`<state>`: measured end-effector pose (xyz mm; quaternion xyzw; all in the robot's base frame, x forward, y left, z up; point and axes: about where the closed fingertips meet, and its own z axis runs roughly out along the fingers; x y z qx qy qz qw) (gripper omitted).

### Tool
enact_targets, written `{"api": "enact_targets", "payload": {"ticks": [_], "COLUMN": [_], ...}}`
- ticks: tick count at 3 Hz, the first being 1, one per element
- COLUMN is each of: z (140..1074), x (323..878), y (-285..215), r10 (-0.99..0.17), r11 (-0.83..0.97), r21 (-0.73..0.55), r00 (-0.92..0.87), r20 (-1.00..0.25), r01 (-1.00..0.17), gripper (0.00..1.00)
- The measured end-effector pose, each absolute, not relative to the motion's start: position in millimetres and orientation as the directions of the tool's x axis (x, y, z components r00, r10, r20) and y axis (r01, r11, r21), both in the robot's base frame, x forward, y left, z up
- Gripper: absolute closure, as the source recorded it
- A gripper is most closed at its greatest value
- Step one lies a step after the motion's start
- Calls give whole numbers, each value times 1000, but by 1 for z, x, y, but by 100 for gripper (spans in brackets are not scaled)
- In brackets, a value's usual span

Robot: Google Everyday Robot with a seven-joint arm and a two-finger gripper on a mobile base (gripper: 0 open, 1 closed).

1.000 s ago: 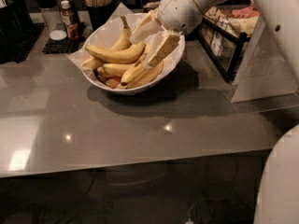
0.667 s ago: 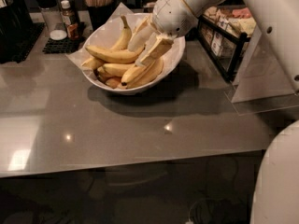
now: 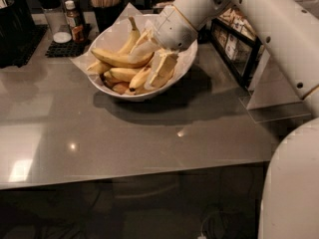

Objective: Pick banana from white bowl

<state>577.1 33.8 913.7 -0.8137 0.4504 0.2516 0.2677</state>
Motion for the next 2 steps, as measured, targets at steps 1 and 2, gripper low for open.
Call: {"api": "enact_targets", "payload": {"ticks": [1, 2], "z": [901, 895], "x": [576, 578], "y": [37, 40], "r10": [-601, -604], "r11": [-475, -491], "r21": [-188, -180], "r00": [472, 482], "r20": [-645, -634], "r01": [-860, -852], "gripper": [37, 56]}}
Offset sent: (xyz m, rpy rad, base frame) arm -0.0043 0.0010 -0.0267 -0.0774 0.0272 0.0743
